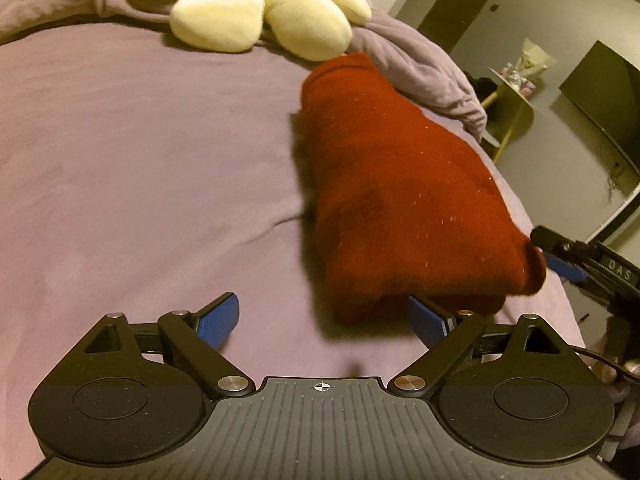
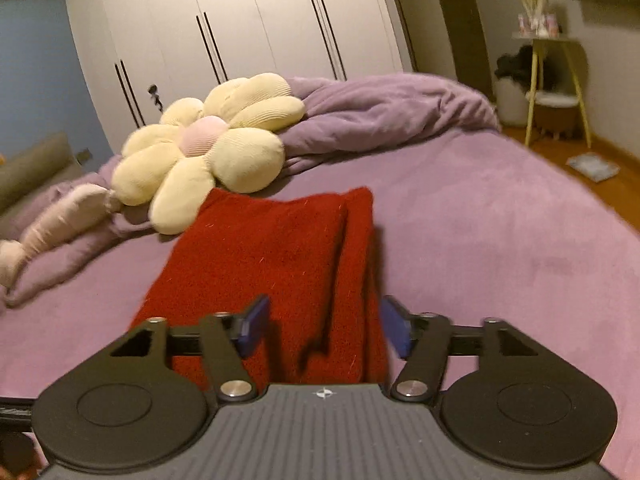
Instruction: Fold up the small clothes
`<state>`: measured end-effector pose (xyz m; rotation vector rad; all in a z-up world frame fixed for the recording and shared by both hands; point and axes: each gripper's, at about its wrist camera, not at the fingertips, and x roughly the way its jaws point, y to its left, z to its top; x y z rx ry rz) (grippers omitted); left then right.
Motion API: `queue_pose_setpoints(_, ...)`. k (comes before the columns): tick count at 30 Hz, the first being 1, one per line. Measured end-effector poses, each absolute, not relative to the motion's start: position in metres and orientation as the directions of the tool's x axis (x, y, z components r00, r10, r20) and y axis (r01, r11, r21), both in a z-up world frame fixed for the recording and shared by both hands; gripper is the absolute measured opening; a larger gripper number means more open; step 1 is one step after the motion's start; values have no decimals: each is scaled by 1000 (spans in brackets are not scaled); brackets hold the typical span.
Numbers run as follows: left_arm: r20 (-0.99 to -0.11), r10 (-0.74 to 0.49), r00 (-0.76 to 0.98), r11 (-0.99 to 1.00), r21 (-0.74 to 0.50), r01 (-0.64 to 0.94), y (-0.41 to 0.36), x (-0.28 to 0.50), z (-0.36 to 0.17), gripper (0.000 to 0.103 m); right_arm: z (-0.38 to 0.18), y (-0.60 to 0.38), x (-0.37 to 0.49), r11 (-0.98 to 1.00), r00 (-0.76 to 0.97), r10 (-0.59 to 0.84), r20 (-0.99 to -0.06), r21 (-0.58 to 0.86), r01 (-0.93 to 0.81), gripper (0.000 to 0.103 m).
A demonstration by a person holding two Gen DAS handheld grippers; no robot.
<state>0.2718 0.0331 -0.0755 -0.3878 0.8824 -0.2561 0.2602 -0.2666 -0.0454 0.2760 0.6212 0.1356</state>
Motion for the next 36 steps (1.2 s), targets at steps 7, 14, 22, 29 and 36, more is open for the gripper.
queue_pose_setpoints(7, -706, -382, 596, 879, -476, -1, 45, 232, -76, 95, -66, -268, 272, 911, 734, 282, -618, 412, -3, 70)
queue_pose_setpoints(14, -727, -349, 591, 904, -427, 9, 42, 227, -71, 95, -59, -274, 268, 832, 777, 363, -514, 554, -21, 20)
queue_pose_setpoints(22, -724, -303, 619, 918, -397, -15, 52, 250, -61, 95, -76, -266, 275, 974, 730, 96, -677, 215, 72, 49)
queue_pose_setpoints(29, -675, -272, 686, 927, -376, -3, 45, 307, -28, 95, -23, -234, 298, 989, 820, 114, -561, 146, -38, 41)
queue_pose_setpoints(36, -700, -209, 683, 940, -335, -56, 5, 383, -17, 95, -34, -175, 419, 990, 721, 140, -679, 105, -93, 29)
